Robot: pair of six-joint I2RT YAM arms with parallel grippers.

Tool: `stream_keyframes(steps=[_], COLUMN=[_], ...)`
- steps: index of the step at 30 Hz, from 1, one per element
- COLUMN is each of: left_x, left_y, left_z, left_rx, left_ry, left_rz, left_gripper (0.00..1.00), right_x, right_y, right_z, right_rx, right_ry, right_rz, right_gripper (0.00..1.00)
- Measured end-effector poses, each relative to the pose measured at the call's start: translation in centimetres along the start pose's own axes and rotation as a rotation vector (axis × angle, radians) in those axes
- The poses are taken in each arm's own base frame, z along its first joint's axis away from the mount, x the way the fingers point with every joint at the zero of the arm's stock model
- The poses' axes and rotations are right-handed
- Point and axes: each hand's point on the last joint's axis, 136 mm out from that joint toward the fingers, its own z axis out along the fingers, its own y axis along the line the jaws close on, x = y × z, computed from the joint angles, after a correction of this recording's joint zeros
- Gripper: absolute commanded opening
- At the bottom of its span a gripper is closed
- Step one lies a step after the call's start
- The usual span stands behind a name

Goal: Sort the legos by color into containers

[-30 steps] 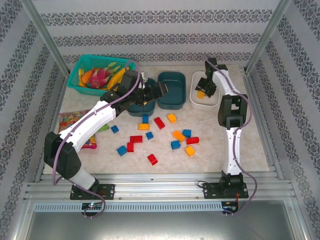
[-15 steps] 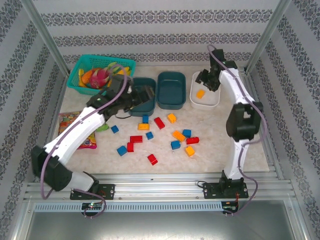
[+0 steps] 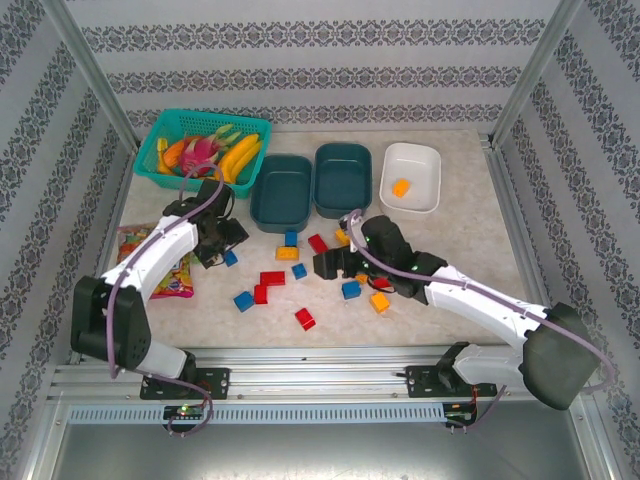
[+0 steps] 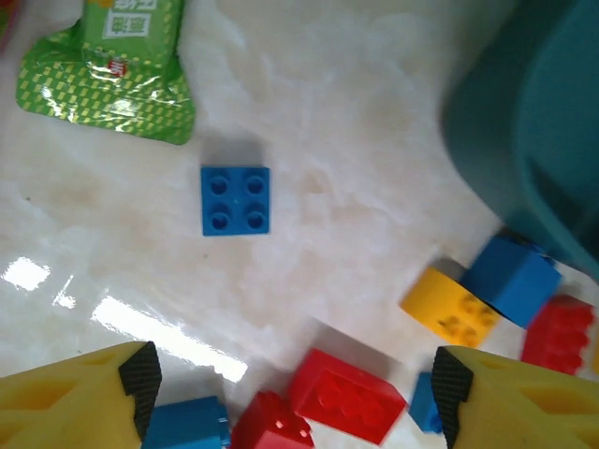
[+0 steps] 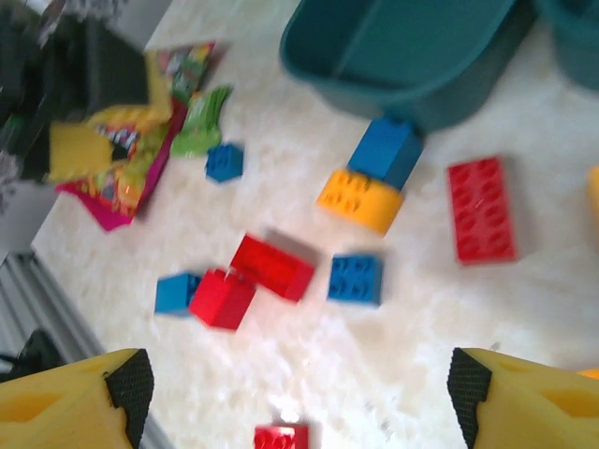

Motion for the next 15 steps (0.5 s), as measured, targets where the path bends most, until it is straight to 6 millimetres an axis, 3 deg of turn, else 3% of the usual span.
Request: stream_keyframes(steps=[5, 15], left_x=[-0.2, -0.1], left_y=[1.4, 1.7], left_z=[3.0, 7.4], left_rx=[-0.084, -0.128], left_ry=[0.057, 0.123], left_rz=[-0.002, 0.033], left_gripper=[0.74, 0.59], right_x=[-0.8, -1.2], right_y=[2.2, 2.4], right_z=[0.2, 0.6], right_rx=[-0.066, -0.071], right_ry=[-0.046, -0.051], right_rz=[-0.042, -0.031], right_gripper=[0.88, 0.87])
